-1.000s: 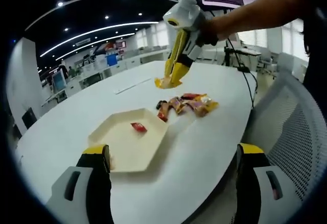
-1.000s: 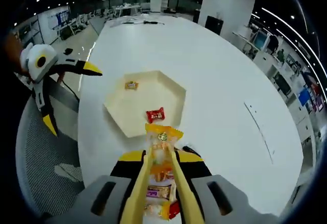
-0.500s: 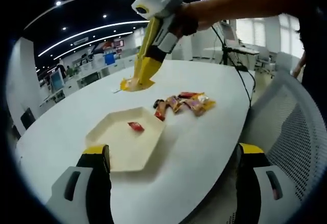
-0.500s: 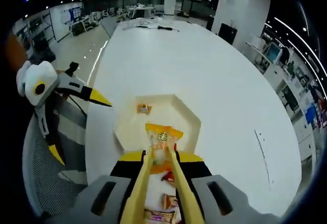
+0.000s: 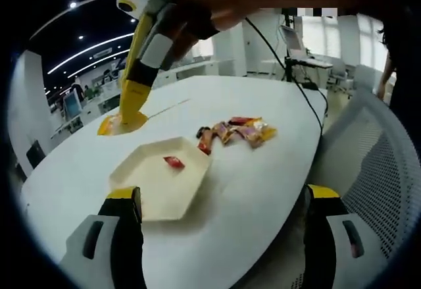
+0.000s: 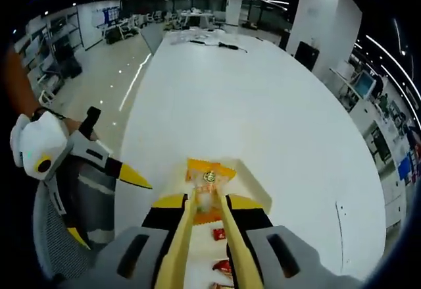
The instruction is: Place the target food into the container with the food tongs after gripping and lifting it, then release it inside without dropping or visibly crushing the food.
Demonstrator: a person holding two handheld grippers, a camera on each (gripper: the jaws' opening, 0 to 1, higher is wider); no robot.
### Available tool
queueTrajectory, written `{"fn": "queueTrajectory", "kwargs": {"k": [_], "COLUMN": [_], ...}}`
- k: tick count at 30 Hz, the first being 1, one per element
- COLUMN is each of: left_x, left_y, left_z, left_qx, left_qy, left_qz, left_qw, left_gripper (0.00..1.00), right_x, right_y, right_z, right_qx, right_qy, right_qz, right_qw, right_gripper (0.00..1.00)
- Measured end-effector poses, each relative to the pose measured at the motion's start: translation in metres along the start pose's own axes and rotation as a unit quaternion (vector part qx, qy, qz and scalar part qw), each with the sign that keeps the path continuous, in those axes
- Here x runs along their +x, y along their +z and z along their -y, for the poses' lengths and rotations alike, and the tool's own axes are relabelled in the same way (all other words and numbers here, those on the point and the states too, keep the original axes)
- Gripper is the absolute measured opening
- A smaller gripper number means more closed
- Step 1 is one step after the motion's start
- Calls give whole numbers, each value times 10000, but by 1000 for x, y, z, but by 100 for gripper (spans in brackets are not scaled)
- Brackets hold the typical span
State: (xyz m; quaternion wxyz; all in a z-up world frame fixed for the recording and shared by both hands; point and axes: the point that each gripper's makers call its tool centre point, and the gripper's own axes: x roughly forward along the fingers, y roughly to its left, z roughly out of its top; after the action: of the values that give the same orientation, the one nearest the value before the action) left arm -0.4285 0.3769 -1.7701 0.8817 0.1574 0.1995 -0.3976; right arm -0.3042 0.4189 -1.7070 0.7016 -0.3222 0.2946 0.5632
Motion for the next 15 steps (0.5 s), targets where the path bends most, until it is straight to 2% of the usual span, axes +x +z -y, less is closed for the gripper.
{"fn": "queueTrajectory", "kwargs": {"k": [8,15], "left_x": [0,0], "left_y": [0,1], "left_z": [0,0], "left_qx": [2,-13], "left_qy": [-21,-10], "left_qz": [3,40], "left_qw": [10000,10000], "left_gripper": [99,99], "right_x": [2,-7], "right_y": [6,6], "right_z": [1,10], "right_qx": [-71,-13], "right_qy": [4,-70], "right_qz": [103,188], "right_qw": [9999,9998], "right_gripper": [26,27]}}
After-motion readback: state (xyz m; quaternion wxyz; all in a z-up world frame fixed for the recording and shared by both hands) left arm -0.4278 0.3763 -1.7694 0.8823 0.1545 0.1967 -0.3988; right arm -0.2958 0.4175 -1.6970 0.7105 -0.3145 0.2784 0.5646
